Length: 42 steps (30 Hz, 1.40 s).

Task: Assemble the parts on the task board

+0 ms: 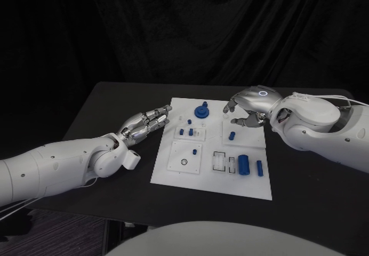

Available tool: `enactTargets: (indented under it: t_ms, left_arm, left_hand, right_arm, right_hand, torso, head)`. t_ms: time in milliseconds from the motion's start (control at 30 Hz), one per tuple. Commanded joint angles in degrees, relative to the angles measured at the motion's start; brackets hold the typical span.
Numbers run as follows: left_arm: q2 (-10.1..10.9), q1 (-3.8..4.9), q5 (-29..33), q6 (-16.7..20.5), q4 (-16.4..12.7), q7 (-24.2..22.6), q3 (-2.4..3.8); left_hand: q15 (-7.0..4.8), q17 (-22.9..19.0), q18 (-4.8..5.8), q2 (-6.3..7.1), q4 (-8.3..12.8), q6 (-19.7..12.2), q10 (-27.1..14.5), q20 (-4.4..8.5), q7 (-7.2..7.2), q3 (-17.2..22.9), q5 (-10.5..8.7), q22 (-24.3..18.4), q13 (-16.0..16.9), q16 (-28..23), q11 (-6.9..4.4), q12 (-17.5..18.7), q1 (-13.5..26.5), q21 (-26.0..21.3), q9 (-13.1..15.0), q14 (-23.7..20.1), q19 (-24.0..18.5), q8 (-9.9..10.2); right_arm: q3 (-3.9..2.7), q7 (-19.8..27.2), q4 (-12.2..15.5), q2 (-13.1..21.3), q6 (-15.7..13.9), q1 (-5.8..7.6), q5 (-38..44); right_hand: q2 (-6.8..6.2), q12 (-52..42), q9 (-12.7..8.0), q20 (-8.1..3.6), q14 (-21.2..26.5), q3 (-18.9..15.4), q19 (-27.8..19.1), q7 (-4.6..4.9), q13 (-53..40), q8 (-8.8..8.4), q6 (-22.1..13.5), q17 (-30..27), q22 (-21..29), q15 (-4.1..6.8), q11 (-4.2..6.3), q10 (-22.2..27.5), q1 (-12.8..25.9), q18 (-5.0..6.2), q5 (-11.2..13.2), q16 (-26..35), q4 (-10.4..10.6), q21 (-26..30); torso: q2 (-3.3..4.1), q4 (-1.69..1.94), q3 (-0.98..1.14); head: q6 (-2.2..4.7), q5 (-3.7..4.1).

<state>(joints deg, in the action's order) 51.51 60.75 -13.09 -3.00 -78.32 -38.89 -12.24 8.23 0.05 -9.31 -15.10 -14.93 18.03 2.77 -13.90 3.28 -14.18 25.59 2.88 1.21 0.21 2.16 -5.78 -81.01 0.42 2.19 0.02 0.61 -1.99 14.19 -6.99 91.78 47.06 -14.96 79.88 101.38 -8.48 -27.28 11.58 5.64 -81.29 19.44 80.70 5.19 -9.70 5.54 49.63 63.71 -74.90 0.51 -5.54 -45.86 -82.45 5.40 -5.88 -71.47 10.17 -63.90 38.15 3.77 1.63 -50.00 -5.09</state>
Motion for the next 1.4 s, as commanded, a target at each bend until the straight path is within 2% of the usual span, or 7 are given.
enactTargets:
  t_ms: [33, 167, 333, 533, 833, 1133, 1400]
  left_arm:
    - [-0.21, -0.12, 0.35, -0.49, -0.02, -4.89, 0.05]
    - [-0.32, -0.24, 0.35, -0.55, -0.08, -4.94, 0.05]
    - [-0.47, -0.39, 0.35, -0.61, 0.07, -4.94, 0.05]
    - [-0.77, -0.67, 0.35, -0.75, 0.27, -4.96, 0.05]
    - [-0.92, -0.98, 0.35, -0.85, 0.43, -4.98, 0.05]
    - [-0.79, -1.21, 0.35, -0.88, 0.47, -5.01, 0.05]
    - [-0.6, -1.3, 0.35, -0.85, 0.39, -4.96, 0.05]
  left_hand:
    - [0.73, -0.05, -0.51, -0.03, 0.21, 0.49, 0.14, -0.63, -0.01, 0.32, 0.32, 0.09, 0.11, -0.21, 0.52, -0.45, -0.82, 0.22, 0.03, -0.02, 0.03, -0.33]
    - [0.77, -0.05, -0.5, -0.05, 0.23, 0.52, 0.15, -0.66, -0.02, 0.34, 0.36, 0.07, 0.11, -0.21, 0.54, -0.47, -0.84, 0.22, 0.04, -0.02, 0.02, -0.33]
    - [0.77, -0.05, -0.5, -0.05, 0.23, 0.52, 0.15, -0.66, -0.02, 0.34, 0.36, 0.07, 0.11, -0.21, 0.54, -0.47, -0.84, 0.22, 0.04, -0.02, 0.02, -0.33]
    - [0.78, -0.05, -0.5, -0.17, 0.32, 0.53, 0.22, -0.73, -0.02, 0.47, 0.58, 0.08, 0.13, -0.21, 0.7, -0.59, -0.95, 0.23, 0.04, -0.02, 0.04, -0.32]
    - [0.79, -0.05, -0.51, -0.35, 0.45, 0.64, 0.28, -0.79, 0.04, 0.67, 0.81, 0.07, 0.15, -0.21, 0.83, -0.69, -1.12, 0.23, 0.05, -0.02, 0.05, -0.34]
    - [0.79, -0.05, -0.52, -0.41, 0.56, 0.46, 0.3, -0.82, -0.23, 0.79, 0.87, 0.06, 0.15, -0.21, 1.09, -0.74, -1.23, 0.23, 0.02, -0.02, 0.06, -0.29]
    - [0.78, -0.05, -0.53, -0.42, 0.64, 0.55, 0.33, -0.83, -0.36, 0.85, 0.93, 0.04, 0.17, -0.21, 1.31, -0.83, -1.29, 0.23, 0.03, -0.02, 0.06, -0.29]
  right_arm:
    - [-0.02, -3.4, -0.47, 0.76, 1.53, -0.59, -1.66]
    - [-0.02, -4.76, -0.73, 1.87, 1.19, -1.36, -1.73]
    - [-0.02, -5.97, -0.91, 2.76, 0.92, -1.98, -1.76]
    - [-0.01, -5.85, -1.25, 2.86, 2.47, -2.86, -1.77]
    - [-0.01, -3.9, -2.32, 1.55, 5.13, -4.18, -1.78]
    - [-0.02, -2.06, -2.97, -0.34, 7.05, -5.07, -1.83]
    - [-0.02, -1.11, -3.53, -1.88, 7.77, -5.38, -3.01]
  right_hand:
    - [-0.26, 0.57, -0.25, 0.06, -0.89, -0.42, 0.94, 0.31, 0.37, 0.13, 0.32, 0.94, -8.71, -0.31, -0.19, 0.8, 0.83, -0.61, 0.58, -1.12, 0.86, -1.47]
    - [-0.46, 1.2, -0.59, 0.3, -1.5, -1.24, 1.46, 0.18, 0.93, 0.22, 0.98, 1.39, -8.87, -0.63, -0.21, 0.55, 1.41, -0.73, 1.55, -1.62, 1.82, -2.18]
    - [-1.05, 2.5, -1.5, 0.93, -2.32, -3.16, 2.24, 0.87, 1.89, -0.27, 1.04, 2.08, -9.14, -1.32, -0.37, -0.65, 2.46, -0.95, 2.77, -2.33, 3.65, -3.4]
    - [-1.28, 3.36, -2.39, 0.95, -2.47, -4.31, 2.46, 0.51, 2.48, -0.96, 0.31, 1.77, -9.21, -1.31, -0.22, -2.39, 2.51, -0.98, 3.03, -2.18, 4.94, -3.74]
    - [-0.09, 5.66, -3.63, 0.5, -3.03, -3.52, 2.26, -0.31, 3.4, -1.09, 0.31, 1.52, -8.79, -0.69, 0.58, -9.02, -0.43, -0.73, 2.76, -1.97, 4.27, -2.37]
    - [-0.1, 7.75, -4.33, -0.11, -3.2, -2.6, 2.28, -0.81, 3.97, -1.12, 0.3, 1.09, -8.68, -0.01, 1.4, -13.92, -1.21, -0.69, 2.7, -1.55, 4.74, -1.81]
    - [-0.16, 8.42, -4.6, -0.48, -3.25, -2.1, 2.28, -0.62, 4.01, -1.06, 0.37, 0.97, -8.64, 0.39, 1.91, -16.04, -1.65, -0.65, 2.68, -1.39, 4.95, -1.52]
  torso:
    - [-0.03, -0.01, -0.02]
    - [-0.08, -0.02, -0.08]
    - [-0.06, -0.02, -0.03]
    - [-0.03, -0.02, -0.03]
    - [-0.07, -0.04, -0.05]
    - [-0.05, -0.02, -0.05]
    - [-0.06, -0.01, -0.06]
  head:
    - [0.0, 0.0]
    - [0.0, 0.22]
    - [0.0, 0.61]
    - [0.0, 0.69]
    - [0.0, 0.91]
    - [0.0, 0.87]
    - [0.0, 0.66]
